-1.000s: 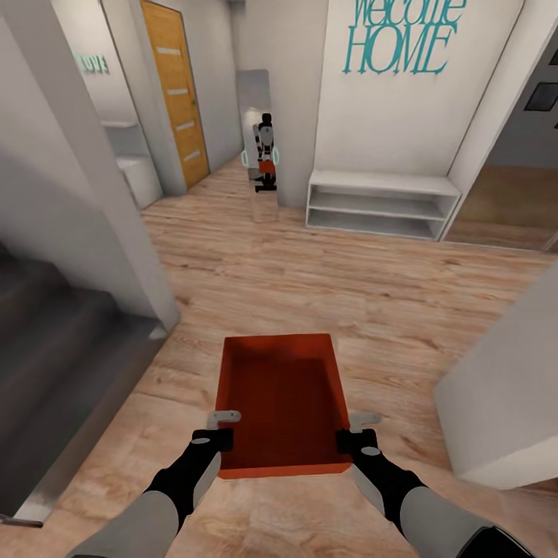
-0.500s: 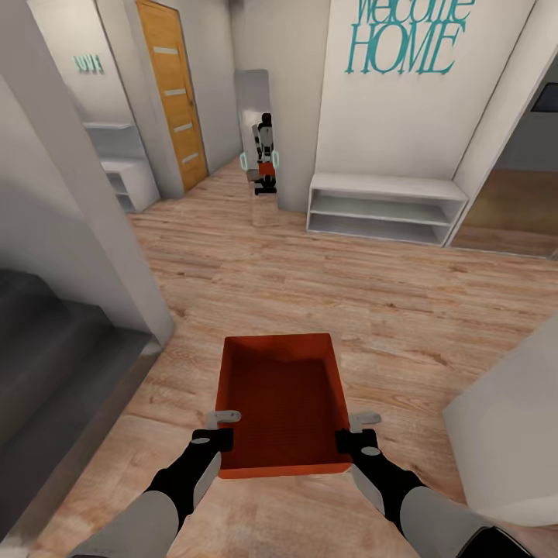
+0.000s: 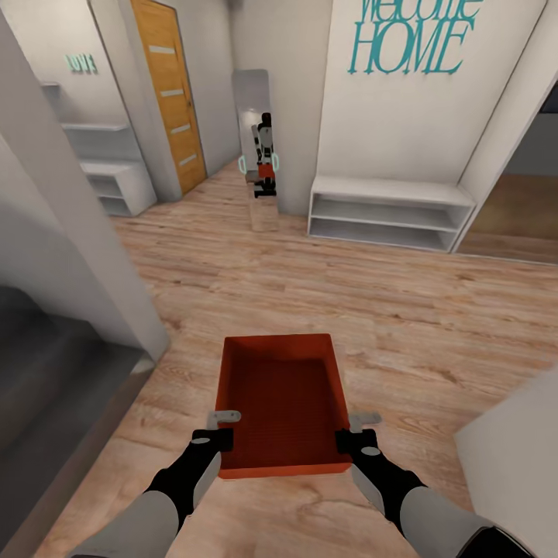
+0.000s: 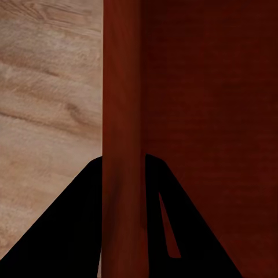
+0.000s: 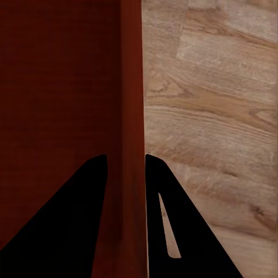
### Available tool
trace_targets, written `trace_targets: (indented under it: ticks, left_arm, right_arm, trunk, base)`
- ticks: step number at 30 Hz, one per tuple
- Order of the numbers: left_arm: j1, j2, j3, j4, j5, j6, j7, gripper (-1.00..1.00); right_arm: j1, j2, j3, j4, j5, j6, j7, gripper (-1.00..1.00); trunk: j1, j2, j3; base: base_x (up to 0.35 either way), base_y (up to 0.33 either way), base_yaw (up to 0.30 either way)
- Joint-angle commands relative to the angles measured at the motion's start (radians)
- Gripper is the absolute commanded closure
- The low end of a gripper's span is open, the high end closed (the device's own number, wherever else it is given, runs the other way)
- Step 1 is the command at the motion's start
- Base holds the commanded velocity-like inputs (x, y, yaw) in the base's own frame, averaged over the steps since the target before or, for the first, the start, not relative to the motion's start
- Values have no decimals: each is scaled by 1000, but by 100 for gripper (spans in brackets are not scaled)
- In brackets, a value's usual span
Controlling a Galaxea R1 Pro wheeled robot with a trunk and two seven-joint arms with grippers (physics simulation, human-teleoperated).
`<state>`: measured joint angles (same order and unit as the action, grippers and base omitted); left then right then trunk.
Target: Move the two storage containers from the living room to the garage. In the garage, place one container on the floor and stack the other container on top of it (either order is fine).
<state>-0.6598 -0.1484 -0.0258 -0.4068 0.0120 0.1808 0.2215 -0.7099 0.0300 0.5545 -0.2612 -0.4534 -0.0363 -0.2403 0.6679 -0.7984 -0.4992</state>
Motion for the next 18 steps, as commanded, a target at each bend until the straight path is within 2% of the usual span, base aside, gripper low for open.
trace_targets:
  ticks: [1,18]
  left_arm:
    - [0,20,-20,9,29,5,11,100]
    - [0,20,-20,9,29,4,11,100]
  right_arm:
    - [-2,-5,-4,-5,4,-13,-8,100]
    - [-2,-5,-4,-5,4,-13,-8,100]
  trunk:
    - [1,-1,-1]
    - [1,-1,-1]
  base:
    - [323,0,0]
    - [323,0,0]
